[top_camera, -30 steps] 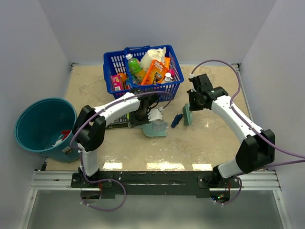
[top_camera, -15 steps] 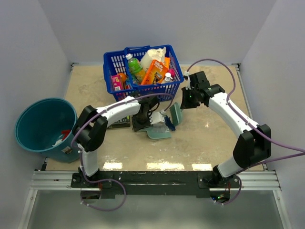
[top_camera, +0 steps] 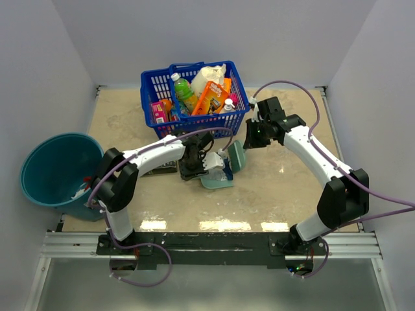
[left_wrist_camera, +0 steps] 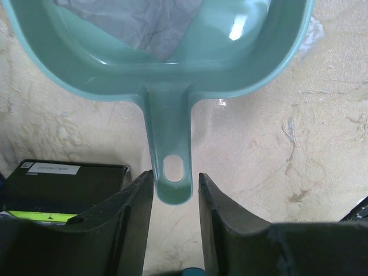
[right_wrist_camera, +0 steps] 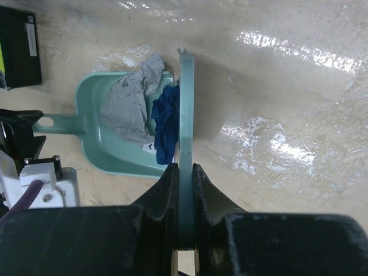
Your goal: Sweep away the paper scraps from the table
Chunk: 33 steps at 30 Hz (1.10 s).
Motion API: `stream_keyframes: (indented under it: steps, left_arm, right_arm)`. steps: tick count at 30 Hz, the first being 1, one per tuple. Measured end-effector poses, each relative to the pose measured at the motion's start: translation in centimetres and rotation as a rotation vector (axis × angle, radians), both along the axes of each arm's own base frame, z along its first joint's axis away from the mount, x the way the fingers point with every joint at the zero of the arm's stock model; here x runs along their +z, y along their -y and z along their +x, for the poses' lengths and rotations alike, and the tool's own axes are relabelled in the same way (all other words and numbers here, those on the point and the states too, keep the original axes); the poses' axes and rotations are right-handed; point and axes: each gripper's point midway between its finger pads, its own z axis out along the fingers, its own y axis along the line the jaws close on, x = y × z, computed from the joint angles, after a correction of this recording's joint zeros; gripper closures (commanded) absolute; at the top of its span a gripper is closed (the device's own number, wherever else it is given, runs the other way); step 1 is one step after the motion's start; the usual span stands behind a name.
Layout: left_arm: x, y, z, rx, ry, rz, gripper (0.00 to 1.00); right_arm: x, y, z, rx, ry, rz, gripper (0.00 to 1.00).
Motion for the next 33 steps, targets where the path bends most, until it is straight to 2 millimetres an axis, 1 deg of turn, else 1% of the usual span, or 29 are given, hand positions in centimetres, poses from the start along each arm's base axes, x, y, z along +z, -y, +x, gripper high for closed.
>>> stream_keyframes:
  steps: [3, 11, 14, 15, 17, 21, 28, 33]
  left_arm:
    - [-0.4, -0.2, -0.2, 0.000, -0.004, 0.004, 0.61]
    - [-0.5, 0.2, 0.2, 0.000, 0.015, -0.012, 0.67]
    - [-0.5, 0.2, 0.3, 0.000, 0.017, -0.016, 0.73]
    - [-0.5, 0.3, 0.2, -0.001, 0.016, -0.017, 0.77]
    - [-0.5, 0.4, 0.2, -0.001, 0.012, -0.022, 0.78]
    - [-0.6, 0.6, 0.1, -0.002, 0.007, -0.030, 0.67]
    - [-1.2, 0.6, 0.1, -0.003, 0.010, -0.037, 0.61]
    - [-1.7, 0.5, 0.0, -0.003, 0.010, -0.037, 0.60]
  right_arm:
    - [0.0, -0.1, -0.1, 0.005, -0.002, 0.006, 1.00]
    - [0.3, -1.0, -0.3, 0.036, -0.008, 0.051, 1.00]
    - [0.5, -1.3, -0.3, 0.046, -0.007, 0.067, 1.00]
    - [0.5, -1.4, -0.3, 0.048, -0.006, 0.070, 1.00]
    - [0.6, -1.6, -0.3, 0.054, -0.005, 0.080, 1.00]
    - [0.9, -2.1, -0.3, 0.072, -0.001, 0.106, 1.00]
    - [0.7, -2.4, -0.2, 0.080, -0.008, 0.116, 1.00]
    - [0.2, -2.4, -0.2, 0.079, -0.022, 0.111, 1.00]
